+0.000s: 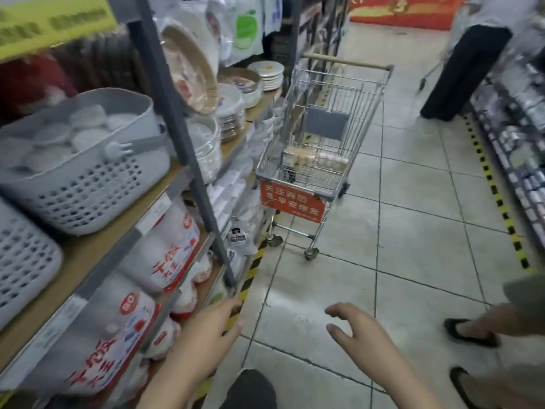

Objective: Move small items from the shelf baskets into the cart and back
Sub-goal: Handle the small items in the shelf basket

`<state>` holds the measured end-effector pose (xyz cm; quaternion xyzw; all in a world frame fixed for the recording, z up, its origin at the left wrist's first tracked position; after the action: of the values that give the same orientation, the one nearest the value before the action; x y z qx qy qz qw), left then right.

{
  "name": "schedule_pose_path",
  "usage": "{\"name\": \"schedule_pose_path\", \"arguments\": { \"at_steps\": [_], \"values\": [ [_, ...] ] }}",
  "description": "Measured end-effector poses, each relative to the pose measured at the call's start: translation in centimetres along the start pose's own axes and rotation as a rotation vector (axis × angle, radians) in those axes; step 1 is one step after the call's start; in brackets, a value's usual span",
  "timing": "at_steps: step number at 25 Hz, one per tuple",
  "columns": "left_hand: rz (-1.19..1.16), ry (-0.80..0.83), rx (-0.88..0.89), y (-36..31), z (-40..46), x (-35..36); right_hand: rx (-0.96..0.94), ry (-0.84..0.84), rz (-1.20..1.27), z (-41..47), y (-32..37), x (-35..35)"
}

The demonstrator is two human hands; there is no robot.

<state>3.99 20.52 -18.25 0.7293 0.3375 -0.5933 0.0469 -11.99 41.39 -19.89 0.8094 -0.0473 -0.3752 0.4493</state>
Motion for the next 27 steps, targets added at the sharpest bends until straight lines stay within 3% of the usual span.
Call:
{"name": "schedule_pose_path", "arguments": {
  "at_steps": [8, 16, 27],
  "values": [
    [0.040, 0.029, -0.022, -1.3, 19.1, -3.4, 0.036, -0.027, 0.047, 14.7, 0.3, -5.8],
    [0.066, 0.184, 0.230, -10.1, 37.8, -5.0, 0.177, -0.121, 0.120, 27.3, -2.6, -14.1],
    [0.003, 0.254, 0.079, -12.6, 56.8, -6.2, 0.243, -0.042, 0.210, 46.5, -6.7, -24.0]
  ]
}}
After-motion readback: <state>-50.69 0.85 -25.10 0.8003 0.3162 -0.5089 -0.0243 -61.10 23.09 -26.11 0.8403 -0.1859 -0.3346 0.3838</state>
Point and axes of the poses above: each hand's wrist, its own z-axis towards the middle knuckle, its own x-axis out of the palm, y = z × x, the point moved 3 cm from there along z, towards the middle knuckle, and after that the axes turned 15 degrees about z, right-handed, at the moved point
